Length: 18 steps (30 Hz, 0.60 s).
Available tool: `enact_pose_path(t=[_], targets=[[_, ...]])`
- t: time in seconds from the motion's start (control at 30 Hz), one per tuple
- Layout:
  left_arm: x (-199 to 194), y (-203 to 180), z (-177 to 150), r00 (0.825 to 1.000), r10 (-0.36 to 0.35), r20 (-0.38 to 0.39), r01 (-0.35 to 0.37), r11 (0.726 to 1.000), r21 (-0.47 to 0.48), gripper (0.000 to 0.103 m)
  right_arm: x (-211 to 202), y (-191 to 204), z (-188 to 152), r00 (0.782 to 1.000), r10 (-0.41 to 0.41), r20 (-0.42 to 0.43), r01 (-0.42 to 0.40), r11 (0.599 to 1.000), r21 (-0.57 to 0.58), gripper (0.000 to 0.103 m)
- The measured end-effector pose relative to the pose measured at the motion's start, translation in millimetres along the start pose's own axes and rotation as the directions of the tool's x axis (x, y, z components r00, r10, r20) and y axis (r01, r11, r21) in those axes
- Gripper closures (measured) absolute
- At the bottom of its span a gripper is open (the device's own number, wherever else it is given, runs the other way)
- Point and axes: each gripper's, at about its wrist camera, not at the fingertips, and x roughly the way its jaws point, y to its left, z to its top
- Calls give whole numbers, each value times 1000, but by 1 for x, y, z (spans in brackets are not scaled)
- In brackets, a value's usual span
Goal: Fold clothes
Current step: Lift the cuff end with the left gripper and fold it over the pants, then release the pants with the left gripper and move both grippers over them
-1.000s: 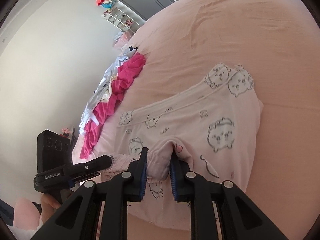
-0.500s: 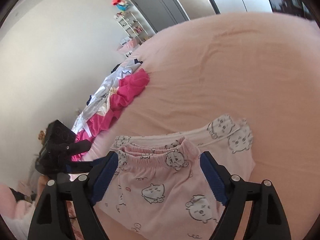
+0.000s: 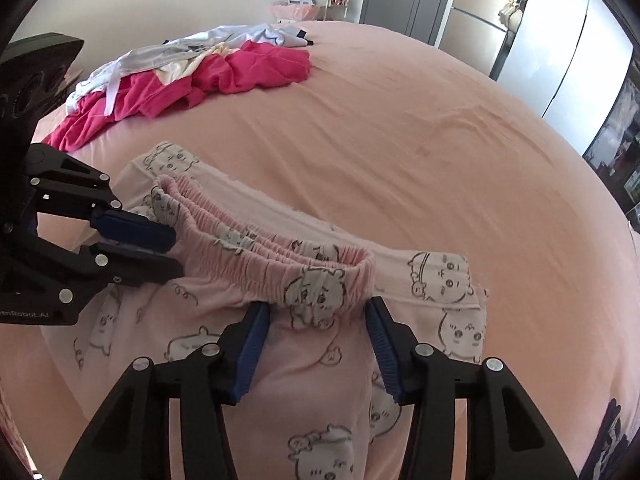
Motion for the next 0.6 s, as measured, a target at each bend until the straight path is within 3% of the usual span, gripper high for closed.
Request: enact_pose_path(t=[0.17, 0.4, 0.5, 0.57, 0.6], targets=[[6, 10, 16, 999, 18, 44, -17, 999, -36, 88, 8, -12, 13, 997, -30, 66, 27, 998, 57, 53], [-33, 34, 6, 988, -155, 26, 158, 970, -185, 87, -11, -43, 3, 989, 133, 61, -145, 947, 288, 53], [-49, 46, -7, 989, -147, 20, 147, 946, -289, 87, -35, -59, -16, 983, 157, 94, -182, 899, 399, 51], [-56, 48, -22, 993, -111, -30, 94, 935, -343, 87, -51, -60, -36, 988, 129, 90, -155, 889, 430, 44], [-56, 48, -33, 993, -102, -62, 71, 919, -388, 87, -57, -59, -48, 992, 102, 72, -123, 892, 435, 36]])
